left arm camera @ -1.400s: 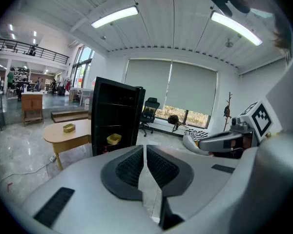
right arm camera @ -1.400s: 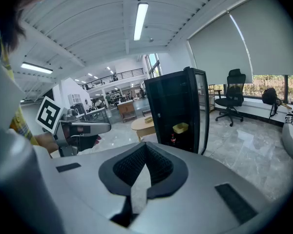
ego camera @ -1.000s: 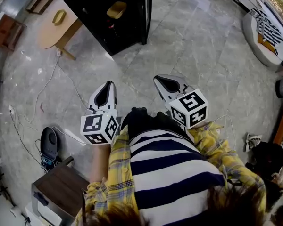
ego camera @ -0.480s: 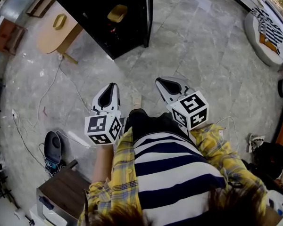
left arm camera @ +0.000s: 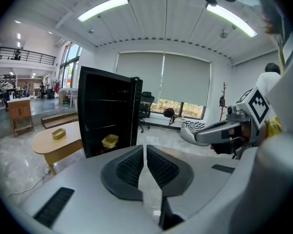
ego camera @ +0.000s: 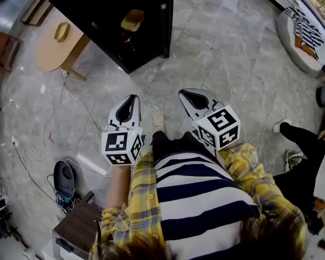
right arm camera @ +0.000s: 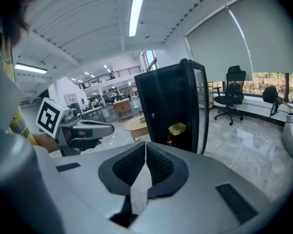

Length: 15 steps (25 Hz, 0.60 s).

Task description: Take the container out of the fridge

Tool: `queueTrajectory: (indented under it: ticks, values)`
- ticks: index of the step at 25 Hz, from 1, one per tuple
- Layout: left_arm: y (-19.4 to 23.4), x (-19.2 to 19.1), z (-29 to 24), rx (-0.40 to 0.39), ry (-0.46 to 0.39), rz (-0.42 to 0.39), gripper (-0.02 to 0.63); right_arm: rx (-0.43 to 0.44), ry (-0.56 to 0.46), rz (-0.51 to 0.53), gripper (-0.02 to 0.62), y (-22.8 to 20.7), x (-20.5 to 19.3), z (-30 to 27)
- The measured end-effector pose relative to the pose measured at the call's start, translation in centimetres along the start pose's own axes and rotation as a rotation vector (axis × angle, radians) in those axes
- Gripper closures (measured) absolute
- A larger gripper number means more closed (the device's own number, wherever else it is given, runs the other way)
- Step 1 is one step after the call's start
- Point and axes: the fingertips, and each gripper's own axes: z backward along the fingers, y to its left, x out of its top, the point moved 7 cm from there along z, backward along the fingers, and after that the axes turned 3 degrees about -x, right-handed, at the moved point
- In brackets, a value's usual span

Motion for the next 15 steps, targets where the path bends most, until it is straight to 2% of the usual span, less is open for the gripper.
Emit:
queueTrajectory:
  ticks: [15]
  values:
    - [7.5, 1.3, -4.9, -0.054, 0.023, -0.043, 0.571, -0.059, 0.022, -0.024, 0.565, -0.2, 3.2, -7.6]
